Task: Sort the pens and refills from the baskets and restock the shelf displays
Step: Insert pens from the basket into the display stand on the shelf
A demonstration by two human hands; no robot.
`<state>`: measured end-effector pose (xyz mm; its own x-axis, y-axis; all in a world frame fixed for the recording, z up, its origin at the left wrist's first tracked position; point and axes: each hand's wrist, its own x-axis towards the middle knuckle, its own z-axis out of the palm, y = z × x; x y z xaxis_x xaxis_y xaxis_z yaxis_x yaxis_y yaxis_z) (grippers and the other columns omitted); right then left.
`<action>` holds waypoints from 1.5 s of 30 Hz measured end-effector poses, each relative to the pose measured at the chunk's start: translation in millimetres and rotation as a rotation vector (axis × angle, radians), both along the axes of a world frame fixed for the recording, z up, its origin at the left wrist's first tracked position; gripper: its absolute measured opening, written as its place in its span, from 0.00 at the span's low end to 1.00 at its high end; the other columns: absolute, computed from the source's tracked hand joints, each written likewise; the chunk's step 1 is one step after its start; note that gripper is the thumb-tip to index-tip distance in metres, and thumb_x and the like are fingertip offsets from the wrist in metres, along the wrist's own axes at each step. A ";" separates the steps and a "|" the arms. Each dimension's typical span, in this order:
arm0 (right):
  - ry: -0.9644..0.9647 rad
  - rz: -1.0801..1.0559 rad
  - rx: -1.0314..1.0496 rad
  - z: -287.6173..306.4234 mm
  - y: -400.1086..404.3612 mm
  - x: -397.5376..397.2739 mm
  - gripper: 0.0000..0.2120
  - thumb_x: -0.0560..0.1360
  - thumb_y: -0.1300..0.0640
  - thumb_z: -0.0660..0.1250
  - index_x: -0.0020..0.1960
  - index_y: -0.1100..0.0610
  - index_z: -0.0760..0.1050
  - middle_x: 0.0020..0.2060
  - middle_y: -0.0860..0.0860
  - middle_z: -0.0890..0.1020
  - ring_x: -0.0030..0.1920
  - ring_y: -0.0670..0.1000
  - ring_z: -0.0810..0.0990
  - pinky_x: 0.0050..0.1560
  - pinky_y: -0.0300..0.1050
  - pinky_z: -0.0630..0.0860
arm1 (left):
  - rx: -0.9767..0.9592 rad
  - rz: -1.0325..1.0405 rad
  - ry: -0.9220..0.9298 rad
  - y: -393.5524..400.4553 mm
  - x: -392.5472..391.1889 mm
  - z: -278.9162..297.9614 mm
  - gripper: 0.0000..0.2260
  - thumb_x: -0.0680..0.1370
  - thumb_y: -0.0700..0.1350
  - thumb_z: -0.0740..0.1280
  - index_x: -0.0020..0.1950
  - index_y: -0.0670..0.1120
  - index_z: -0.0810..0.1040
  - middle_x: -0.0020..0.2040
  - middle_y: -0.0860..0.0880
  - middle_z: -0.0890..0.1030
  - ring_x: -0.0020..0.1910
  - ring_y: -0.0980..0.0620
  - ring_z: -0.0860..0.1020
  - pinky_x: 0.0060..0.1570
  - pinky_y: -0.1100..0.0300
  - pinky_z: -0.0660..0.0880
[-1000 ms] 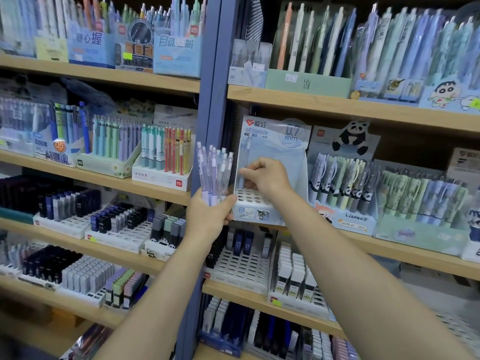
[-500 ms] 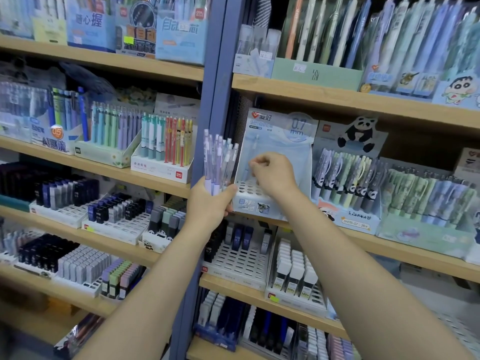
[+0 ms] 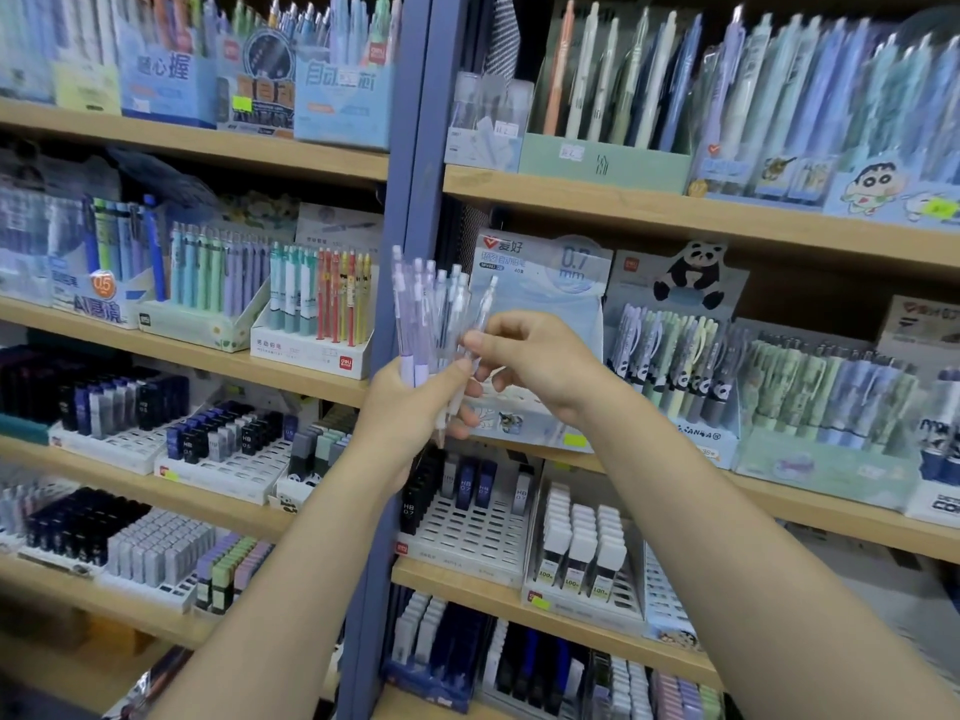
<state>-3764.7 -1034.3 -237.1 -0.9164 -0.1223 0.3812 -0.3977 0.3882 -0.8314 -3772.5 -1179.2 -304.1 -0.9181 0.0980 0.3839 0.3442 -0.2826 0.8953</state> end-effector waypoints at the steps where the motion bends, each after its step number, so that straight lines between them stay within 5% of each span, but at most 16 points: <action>1: -0.014 0.014 -0.063 0.9 2.6 1.6 0.06 0.79 0.61 0.68 0.45 0.62 0.79 0.37 0.52 0.80 0.35 0.48 0.78 0.35 0.40 0.74 | 0.020 -0.028 -0.023 -0.2 0.3 -1.6 0.06 0.80 0.44 0.69 0.51 0.42 0.81 0.39 0.47 0.85 0.31 0.50 0.80 0.28 0.59 0.76; 6: -0.035 -0.012 -0.201 5.1 16.9 3.3 0.06 0.81 0.59 0.65 0.51 0.58 0.81 0.48 0.55 0.79 0.38 0.47 0.78 0.41 0.42 0.76 | 0.071 -0.065 -0.098 3.8 0.4 -10.5 0.12 0.79 0.42 0.71 0.59 0.35 0.78 0.42 0.43 0.85 0.28 0.51 0.76 0.24 0.61 0.70; 11: -0.053 0.002 -0.140 3.8 16.7 8.1 0.06 0.80 0.62 0.66 0.46 0.58 0.80 0.55 0.56 0.83 0.39 0.49 0.81 0.44 0.45 0.79 | 0.041 0.022 -0.018 10.9 -1.9 -6.8 0.14 0.78 0.42 0.73 0.58 0.34 0.78 0.34 0.47 0.83 0.26 0.52 0.74 0.25 0.60 0.70; 22: 0.133 -0.440 0.033 8.9 23.0 -30.4 0.09 0.79 0.64 0.68 0.42 0.53 0.75 0.41 0.55 0.83 0.37 0.51 0.84 0.47 0.48 0.84 | -0.043 0.227 -0.075 9.5 -17.6 -22.0 0.09 0.76 0.43 0.75 0.50 0.44 0.75 0.31 0.45 0.77 0.27 0.52 0.73 0.26 0.60 0.71; 29: 0.051 -0.485 0.153 6.2 26.9 -39.9 0.07 0.78 0.61 0.69 0.41 0.54 0.77 0.38 0.56 0.85 0.40 0.55 0.86 0.51 0.57 0.83 | -0.035 0.256 -0.049 12.6 -23.7 -27.1 0.09 0.76 0.43 0.75 0.46 0.48 0.75 0.32 0.45 0.78 0.28 0.52 0.73 0.29 0.59 0.70; 37: -0.037 -0.493 0.269 -5.1 22.6 -44.3 0.09 0.78 0.58 0.70 0.39 0.58 0.82 0.35 0.55 0.86 0.40 0.54 0.86 0.51 0.56 0.83 | -0.034 0.262 -0.050 13.6 -25.0 -28.8 0.09 0.75 0.45 0.75 0.46 0.49 0.75 0.31 0.47 0.78 0.29 0.50 0.74 0.33 0.55 0.72; 41: -0.052 -0.545 0.399 0.3 18.5 -39.1 0.12 0.79 0.54 0.70 0.42 0.62 0.84 0.32 0.54 0.81 0.29 0.50 0.76 0.34 0.42 0.73 | -0.047 0.261 -0.062 12.8 -24.2 -25.9 0.09 0.76 0.45 0.75 0.46 0.49 0.75 0.32 0.45 0.78 0.29 0.51 0.74 0.31 0.57 0.72; 45: -0.078 -0.580 0.451 2.9 17.2 -42.5 0.21 0.78 0.53 0.70 0.28 0.56 0.73 0.26 0.51 0.74 0.26 0.51 0.71 0.31 0.42 0.67 | -0.063 0.219 -0.046 6.4 -17.8 -21.4 0.09 0.77 0.47 0.74 0.50 0.46 0.77 0.30 0.46 0.78 0.27 0.53 0.73 0.27 0.61 0.71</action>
<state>-3807.2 -1017.1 -234.2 -0.9038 0.2608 0.3393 0.0292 0.8286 -0.5591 -3790.3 -1172.8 -325.5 -0.9365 -0.0826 0.3407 0.3496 -0.1486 0.9250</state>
